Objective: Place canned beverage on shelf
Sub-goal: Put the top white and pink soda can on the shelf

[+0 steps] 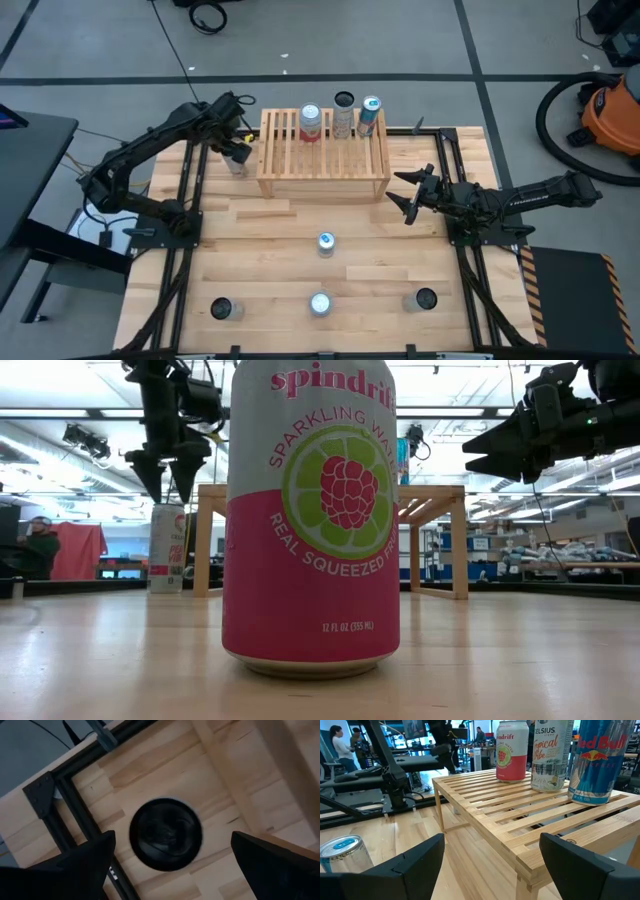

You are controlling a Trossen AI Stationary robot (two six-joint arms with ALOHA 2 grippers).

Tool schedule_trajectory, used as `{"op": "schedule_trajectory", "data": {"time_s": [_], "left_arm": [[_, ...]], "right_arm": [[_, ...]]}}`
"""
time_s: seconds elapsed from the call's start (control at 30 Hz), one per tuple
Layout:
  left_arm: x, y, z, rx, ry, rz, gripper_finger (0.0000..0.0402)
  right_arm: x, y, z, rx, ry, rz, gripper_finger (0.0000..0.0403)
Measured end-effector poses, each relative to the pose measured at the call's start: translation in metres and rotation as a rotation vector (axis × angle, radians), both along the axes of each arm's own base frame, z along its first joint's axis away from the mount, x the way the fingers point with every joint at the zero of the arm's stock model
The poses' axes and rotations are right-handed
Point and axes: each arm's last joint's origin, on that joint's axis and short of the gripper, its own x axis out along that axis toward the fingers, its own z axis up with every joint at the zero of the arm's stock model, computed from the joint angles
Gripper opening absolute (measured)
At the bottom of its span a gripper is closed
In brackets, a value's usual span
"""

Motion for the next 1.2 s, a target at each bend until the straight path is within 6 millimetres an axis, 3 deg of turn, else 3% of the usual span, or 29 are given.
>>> {"op": "schedule_trajectory", "data": {"time_s": [0.3, 0.93, 1.2], "left_arm": [[-0.008, 0.007, -0.020, -0.051, -0.029, 0.016, 0.0400], [-0.008, 0.010, -0.021, -0.042, -0.053, -0.001, 0.0400], [-0.002, 0.018, -0.036, -0.092, 0.003, -0.033, 0.0376]], "right_arm": [[0.000, 0.000, 0.000, 0.000, 0.000, 0.000, 0.0336], [0.000, 0.000, 0.000, 0.000, -0.001, 0.000, 0.0336], [0.000, 0.000, 0.000, 0.000, -0.001, 0.000, 0.0336]]}}
